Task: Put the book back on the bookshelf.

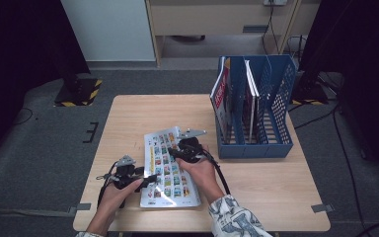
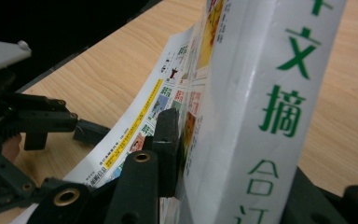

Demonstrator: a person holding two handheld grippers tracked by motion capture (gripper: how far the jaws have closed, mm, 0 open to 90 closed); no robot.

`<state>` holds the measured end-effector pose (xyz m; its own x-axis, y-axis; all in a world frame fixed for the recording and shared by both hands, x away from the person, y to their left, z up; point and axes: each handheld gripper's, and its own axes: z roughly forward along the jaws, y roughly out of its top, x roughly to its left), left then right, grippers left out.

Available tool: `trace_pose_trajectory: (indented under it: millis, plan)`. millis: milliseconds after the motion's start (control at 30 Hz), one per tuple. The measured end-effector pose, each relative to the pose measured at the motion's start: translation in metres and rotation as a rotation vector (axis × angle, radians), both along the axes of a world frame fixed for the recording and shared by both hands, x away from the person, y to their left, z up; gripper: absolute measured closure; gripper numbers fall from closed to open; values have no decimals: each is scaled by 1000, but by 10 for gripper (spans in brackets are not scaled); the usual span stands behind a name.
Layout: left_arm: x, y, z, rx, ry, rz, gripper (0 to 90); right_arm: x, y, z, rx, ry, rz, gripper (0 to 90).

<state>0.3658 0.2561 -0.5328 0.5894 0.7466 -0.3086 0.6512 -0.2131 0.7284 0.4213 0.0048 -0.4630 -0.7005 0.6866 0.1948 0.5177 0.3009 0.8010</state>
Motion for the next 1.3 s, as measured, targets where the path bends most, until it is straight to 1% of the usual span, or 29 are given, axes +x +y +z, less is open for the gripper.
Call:
trace_pose_trajectory:
  millis: [100,167,200,233,267,333,400,433,533,600,667,733,800,900,1000,1100,1167,1300]
  plan:
    - [2,0,0,-22,13,-22,255,-3,0,4,2,-31,2,704]
    - [3,-2,0,-33,23,-48,257,-4,0,6,11,-59,7,706]
    - [4,-3,0,-31,22,-55,255,-4,-1,8,19,-71,4,707]
    - [4,-4,0,-37,30,-55,257,-4,-1,9,24,-81,3,708]
    - [5,-4,0,-44,32,-51,281,-3,-2,11,34,-102,0,710]
    - [8,-2,-1,-64,43,-41,330,-2,-2,14,47,-118,-2,712]
    - [11,1,0,-81,65,-26,392,-2,-2,15,57,-126,2,712]
    - [13,3,1,-91,80,-10,436,-3,-2,15,58,-125,4,713]
    - [13,3,5,-80,80,8,538,-3,-2,16,70,-129,19,714]
    - [13,5,7,-84,78,13,578,-2,-3,16,81,-130,32,714]
    - [13,6,8,-96,79,19,617,-2,-5,16,90,-129,33,715]
    - [13,7,9,-100,77,20,641,-2,-6,17,95,-133,38,716]
    - [14,6,12,-82,69,9,656,-2,-7,19,98,-141,46,717]
    - [13,5,18,-62,32,17,674,-3,-8,22,110,-147,51,723]
    - [12,6,22,-67,-5,38,699,-4,-9,29,114,-162,61,727]
    - [11,7,28,-47,-49,53,709,-4,-10,35,109,-176,71,728]
    - [11,8,30,-55,-70,66,717,-5,-10,38,111,-184,74,728]
    - [10,10,34,-35,-106,72,726,-4,-11,42,115,-197,81,729]
